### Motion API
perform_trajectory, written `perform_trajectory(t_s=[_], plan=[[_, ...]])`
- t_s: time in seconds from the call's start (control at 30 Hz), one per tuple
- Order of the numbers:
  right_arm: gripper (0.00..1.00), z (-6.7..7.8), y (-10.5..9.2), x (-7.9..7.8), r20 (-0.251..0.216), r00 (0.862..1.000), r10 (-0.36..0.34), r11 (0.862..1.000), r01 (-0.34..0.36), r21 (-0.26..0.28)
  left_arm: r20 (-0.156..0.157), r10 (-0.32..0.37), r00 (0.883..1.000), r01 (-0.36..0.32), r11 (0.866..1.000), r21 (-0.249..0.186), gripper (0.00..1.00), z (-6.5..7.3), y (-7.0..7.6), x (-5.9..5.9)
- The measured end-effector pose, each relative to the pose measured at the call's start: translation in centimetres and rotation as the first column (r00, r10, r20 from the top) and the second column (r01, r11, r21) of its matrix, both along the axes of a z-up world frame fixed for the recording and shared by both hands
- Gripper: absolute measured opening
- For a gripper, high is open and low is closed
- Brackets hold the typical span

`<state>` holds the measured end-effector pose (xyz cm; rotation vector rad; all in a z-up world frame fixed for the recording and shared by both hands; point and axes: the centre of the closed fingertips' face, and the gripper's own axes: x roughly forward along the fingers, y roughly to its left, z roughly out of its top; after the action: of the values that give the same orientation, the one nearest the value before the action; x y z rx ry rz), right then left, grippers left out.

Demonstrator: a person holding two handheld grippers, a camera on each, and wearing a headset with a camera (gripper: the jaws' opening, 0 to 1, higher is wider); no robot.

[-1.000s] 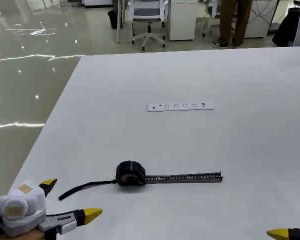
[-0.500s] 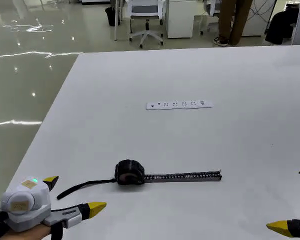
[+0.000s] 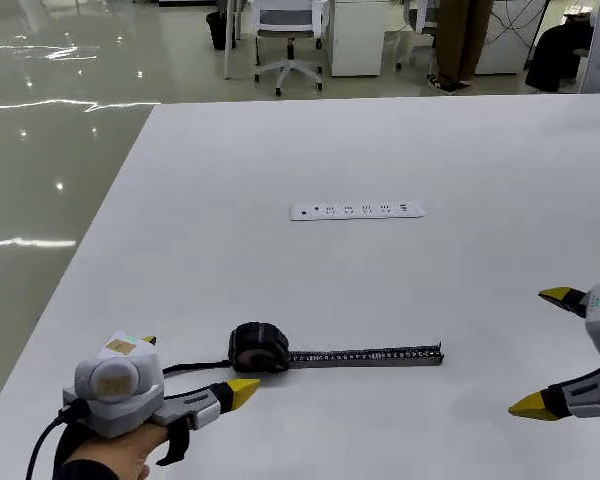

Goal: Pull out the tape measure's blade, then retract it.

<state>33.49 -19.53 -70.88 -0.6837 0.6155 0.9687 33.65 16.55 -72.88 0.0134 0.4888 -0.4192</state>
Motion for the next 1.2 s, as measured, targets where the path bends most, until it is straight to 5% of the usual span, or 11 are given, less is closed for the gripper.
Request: perform_trajectory(t_s=[0.2, 0.43, 0.5, 0.63, 0.7, 0.9, 1.0, 1.2], plan=[[0.96, -1.5, 1.4, 1.1, -0.06, 0.995, 0.081, 0.995, -0.084, -0.046, 0.008, 0.074, 0.997, -0.074, 0.997, 0.011, 1.0, -0.9, -1.0, 1.7], [0.87, -1.7, 2.2, 1.8, -0.103, 0.979, 0.176, 0.981, -0.183, -0.066, -0.014, 0.145, 0.989, -0.146, 0.989, -0.015, 1.0, -1.9, -1.8, 1.8], [0.83, -2.0, 2.3, 2.1, -0.109, 0.969, 0.22, 0.97, -0.229, -0.078, 0.036, 0.159, 0.987, -0.159, 0.987, -0.006, 1.0, -1.1, -2.1, 1.9], [0.79, -2.6, 3.2, 2.5, -0.134, 0.956, 0.262, 0.96, -0.272, -0.068, 0.05, 0.211, 0.976, -0.21, 0.977, -0.021, 1.0, -0.3, -2.1, 1.7], [0.78, -2.9, 3.5, 2.6, -0.147, 0.939, 0.311, 0.943, -0.325, -0.079, 0.081, 0.241, 0.967, -0.239, 0.97, -0.035, 1.0, 0.4, -1.9, 1.6], [0.65, -3.6, 4.5, 3.1, -0.179, 0.916, 0.358, 0.919, -0.38, -0.102, 0.093, 0.219, 0.971, -0.217, 0.976, -0.027, 1.0, -0.1, -2.5, 1.3], [0.59, -4.3, 4.4, 3.2, -0.202, 0.913, 0.355, 0.916, -0.383, -0.121, 0.073, 0.2, 0.977, -0.2, 0.98, -0.009, 1.0, -0.7, -2.6, 1.8], [0.54, -5.5, 5.1, 4.7, -0.218, 0.918, 0.331, 0.922, -0.364, -0.13, 0.09, 0.157, 0.984, -0.157, 0.988, 0.003, 0.97, -1.4, -3.1, 3.8]])
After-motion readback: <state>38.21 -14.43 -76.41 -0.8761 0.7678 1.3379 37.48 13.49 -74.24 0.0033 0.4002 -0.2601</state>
